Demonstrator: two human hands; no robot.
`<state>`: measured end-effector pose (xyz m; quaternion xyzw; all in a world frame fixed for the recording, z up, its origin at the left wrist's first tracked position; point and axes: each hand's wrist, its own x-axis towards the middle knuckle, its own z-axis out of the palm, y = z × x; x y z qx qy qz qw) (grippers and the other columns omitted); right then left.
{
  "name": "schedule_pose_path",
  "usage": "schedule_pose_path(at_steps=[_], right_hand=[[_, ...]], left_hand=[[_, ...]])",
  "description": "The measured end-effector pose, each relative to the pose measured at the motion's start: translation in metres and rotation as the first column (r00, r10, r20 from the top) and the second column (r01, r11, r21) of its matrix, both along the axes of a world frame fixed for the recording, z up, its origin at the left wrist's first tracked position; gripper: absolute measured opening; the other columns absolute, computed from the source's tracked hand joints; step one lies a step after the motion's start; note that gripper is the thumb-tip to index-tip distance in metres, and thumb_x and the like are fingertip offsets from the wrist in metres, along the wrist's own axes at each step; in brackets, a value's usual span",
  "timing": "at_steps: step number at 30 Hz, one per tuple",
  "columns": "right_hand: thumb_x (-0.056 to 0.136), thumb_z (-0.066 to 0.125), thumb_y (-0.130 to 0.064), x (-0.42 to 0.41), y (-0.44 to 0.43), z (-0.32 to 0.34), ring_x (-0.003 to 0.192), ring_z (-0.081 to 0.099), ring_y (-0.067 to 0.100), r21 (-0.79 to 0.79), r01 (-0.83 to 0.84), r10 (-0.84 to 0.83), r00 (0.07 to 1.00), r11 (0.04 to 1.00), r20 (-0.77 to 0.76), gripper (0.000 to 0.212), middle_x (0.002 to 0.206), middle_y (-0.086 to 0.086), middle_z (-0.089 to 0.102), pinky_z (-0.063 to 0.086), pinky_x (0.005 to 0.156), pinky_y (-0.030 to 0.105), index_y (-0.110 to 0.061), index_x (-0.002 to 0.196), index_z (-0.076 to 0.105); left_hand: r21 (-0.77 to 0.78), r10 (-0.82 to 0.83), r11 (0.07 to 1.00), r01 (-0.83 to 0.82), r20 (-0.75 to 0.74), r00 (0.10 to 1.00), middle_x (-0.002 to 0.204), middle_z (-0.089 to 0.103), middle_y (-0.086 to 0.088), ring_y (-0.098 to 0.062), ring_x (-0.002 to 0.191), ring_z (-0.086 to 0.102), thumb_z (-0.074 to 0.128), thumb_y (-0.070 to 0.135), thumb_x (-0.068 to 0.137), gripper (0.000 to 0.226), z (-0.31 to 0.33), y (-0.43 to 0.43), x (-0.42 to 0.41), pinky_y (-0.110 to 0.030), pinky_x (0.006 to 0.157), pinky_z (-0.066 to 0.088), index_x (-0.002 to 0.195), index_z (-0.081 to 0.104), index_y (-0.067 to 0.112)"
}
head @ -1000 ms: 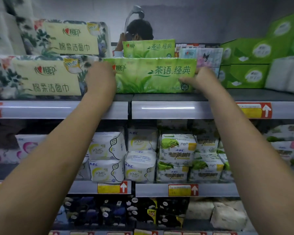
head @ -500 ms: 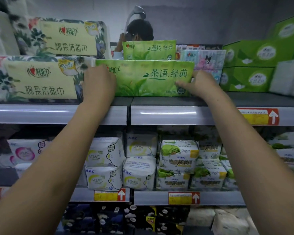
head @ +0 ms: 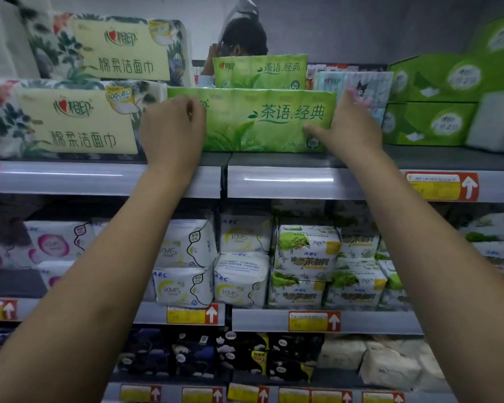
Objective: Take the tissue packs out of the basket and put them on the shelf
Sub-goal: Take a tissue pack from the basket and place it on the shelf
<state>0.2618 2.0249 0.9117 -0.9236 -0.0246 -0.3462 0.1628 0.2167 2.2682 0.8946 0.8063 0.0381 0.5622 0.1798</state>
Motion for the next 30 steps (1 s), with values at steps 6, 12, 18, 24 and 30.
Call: schedule_pose_path(at_steps=[6, 12, 18, 24, 30], right_hand=[[0.094, 0.043, -0.048, -0.01, -0.005, -0.005, 0.11, 0.056, 0.031, 0.174, -0.006, -0.034, 0.973, 0.985, 0.227, 0.058, 0.123, 0.013, 0.058, 0.035, 0.074, 0.033, -0.008, 0.136, 0.037], [0.096, 0.039, -0.034, -0.028, 0.0, -0.015, 0.099, 0.057, 0.021, 0.18, -0.162, 0.077, 0.91, 0.97, 0.407, 0.035, 0.113, 0.006, 0.06, 0.028, 0.068, 0.023, -0.009, 0.115, 0.053], [0.093, 0.046, -0.023, -0.074, -0.003, -0.033, 0.095, 0.053, 0.016, 0.178, -0.386, 0.265, 0.84, 0.905, 0.474, 0.027, 0.105, 0.005, 0.059, 0.037, 0.076, 0.018, -0.004, 0.108, 0.058], [0.094, 0.05, -0.025, -0.116, -0.022, -0.042, 0.083, 0.051, -0.01, 0.476, -0.397, 0.245, 0.904, 0.785, 0.351, 0.021, 0.1, -0.008, 0.058, 0.04, 0.076, 0.004, -0.013, 0.11, 0.058], [0.097, 0.049, -0.026, -0.148, -0.02, -0.052, 0.099, 0.063, 0.01, 0.756, -0.4, 0.346, 0.906, 0.518, 0.243, 0.011, 0.105, -0.005, 0.064, 0.055, 0.086, 0.03, -0.023, 0.103, 0.058]], left_hand=[[-0.137, -0.108, 0.982, 0.129, 0.149, 0.983, 0.086, 0.071, -0.006, -0.023, 0.076, 0.061, 0.043, 0.032, 0.094, 0.035, -0.011, -0.013, -0.043, -0.03, 0.066, 0.039, 0.098, 0.07, 0.01], [-0.272, -0.334, 0.903, 0.333, 0.042, 0.942, 0.087, 0.062, 0.006, -0.01, 0.078, 0.058, 0.051, 0.028, 0.093, 0.027, -0.022, -0.008, -0.063, -0.022, 0.073, 0.043, 0.102, 0.069, 0.011], [-0.43, -0.496, 0.785, 0.445, -0.006, 0.868, 0.089, 0.066, 0.001, -0.016, 0.086, 0.066, 0.055, 0.028, 0.091, 0.019, -0.034, 0.001, -0.083, -0.026, 0.08, 0.051, 0.099, 0.067, 0.016], [-0.661, -0.663, 0.486, 0.572, 0.148, 0.734, 0.087, 0.068, 0.004, -0.009, 0.083, 0.067, 0.05, 0.018, 0.095, 0.015, -0.037, 0.012, -0.104, -0.024, 0.077, 0.053, 0.095, 0.065, 0.02], [-0.712, -0.684, 0.411, 0.569, 0.172, 0.709, 0.091, 0.068, 0.006, -0.009, 0.088, 0.068, 0.049, 0.02, 0.095, 0.014, -0.039, 0.022, -0.115, -0.023, 0.078, 0.053, 0.101, 0.062, 0.02]])
